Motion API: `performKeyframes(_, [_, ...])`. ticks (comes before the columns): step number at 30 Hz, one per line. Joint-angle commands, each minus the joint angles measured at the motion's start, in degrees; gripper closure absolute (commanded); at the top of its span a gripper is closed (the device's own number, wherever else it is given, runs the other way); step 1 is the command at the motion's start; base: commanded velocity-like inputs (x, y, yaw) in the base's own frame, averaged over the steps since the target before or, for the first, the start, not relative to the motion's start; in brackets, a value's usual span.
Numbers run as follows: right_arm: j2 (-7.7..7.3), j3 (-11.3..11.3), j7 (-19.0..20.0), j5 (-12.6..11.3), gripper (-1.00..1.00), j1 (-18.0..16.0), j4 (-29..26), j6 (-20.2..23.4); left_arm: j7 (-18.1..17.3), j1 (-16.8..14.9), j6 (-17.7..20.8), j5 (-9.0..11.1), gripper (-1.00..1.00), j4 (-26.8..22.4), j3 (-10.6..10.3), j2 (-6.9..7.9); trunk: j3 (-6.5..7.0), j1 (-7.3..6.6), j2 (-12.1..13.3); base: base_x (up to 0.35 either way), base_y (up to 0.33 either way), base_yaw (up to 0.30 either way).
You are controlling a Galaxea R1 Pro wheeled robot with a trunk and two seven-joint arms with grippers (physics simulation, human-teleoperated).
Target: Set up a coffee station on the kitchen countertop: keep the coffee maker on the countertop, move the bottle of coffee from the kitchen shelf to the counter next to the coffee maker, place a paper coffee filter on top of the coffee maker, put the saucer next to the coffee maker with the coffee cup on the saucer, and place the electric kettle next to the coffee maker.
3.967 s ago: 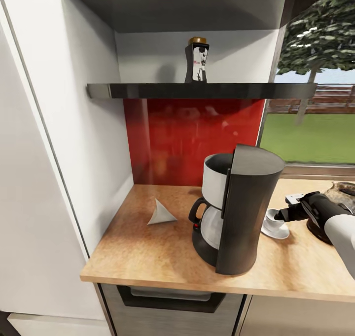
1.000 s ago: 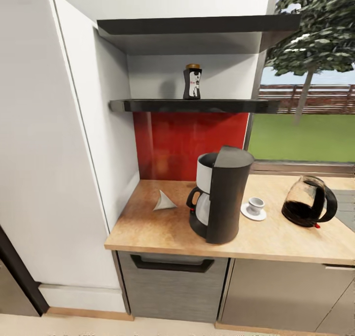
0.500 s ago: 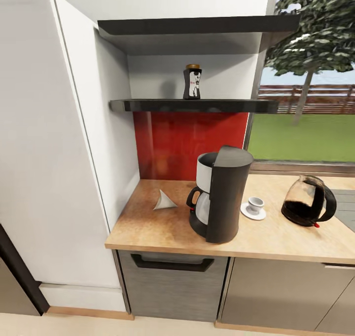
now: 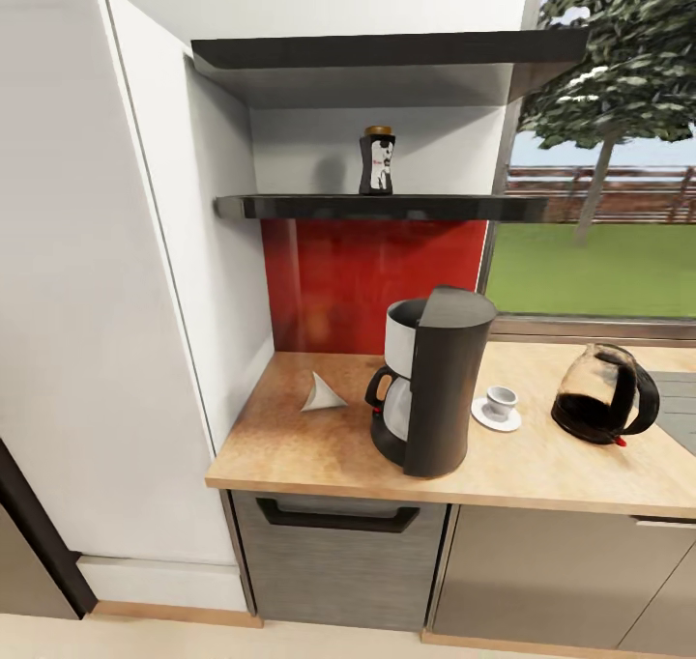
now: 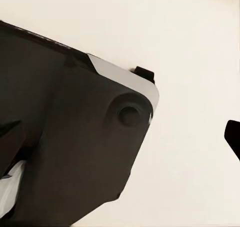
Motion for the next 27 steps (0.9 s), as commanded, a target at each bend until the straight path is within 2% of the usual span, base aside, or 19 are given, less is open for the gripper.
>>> performKeyframes(1, [-0.12,-0.55,0.03,0.33,-1.0,0.26,0.05,-0.19,0.05,0.03,-0.12,0.19,-1.0,-0.07,-0.14,-0.02,-0.09,0.02,-0.08,0.0,0.0,0.0])
performKeyframes(9, [-0.9,-1.24,-0.17,-0.45,-1.0,0.67,-0.01,-2.75,0.03,0.01,-0.05,0.05,-1.0,0.0,-0.27,-0.04,1.17,-1.52,2.73,0.0,0.0,0.0])
performKeyframes(16, [-0.85,-3.51,-0.15,-2.56,-1.0,0.68,-0.05,-4.02,0.03,0.01,0.36,0.29,-1.0,0.02,-0.18,0.12,2.43,-3.05,5.54,0.0,0.0,0.0])
performKeyframes(20, [-0.72,-4.8,-1.18,-2.6,-1.0,0.68,-0.05,-3.38,-0.57,0.01,2.34,0.54,-1.0,-0.1,0.23,0.12,2.43,-3.05,5.54,0.0,0.0,0.0])
performKeyframes(27, [-0.96,-4.63,-1.54,-2.45,-1.0,0.68,-0.05,-3.89,-1.18,0.01,3.2,0.53,-1.0,-0.01,0.51,-0.03,2.43,-3.05,5.54,0.0,-0.119,0.0])
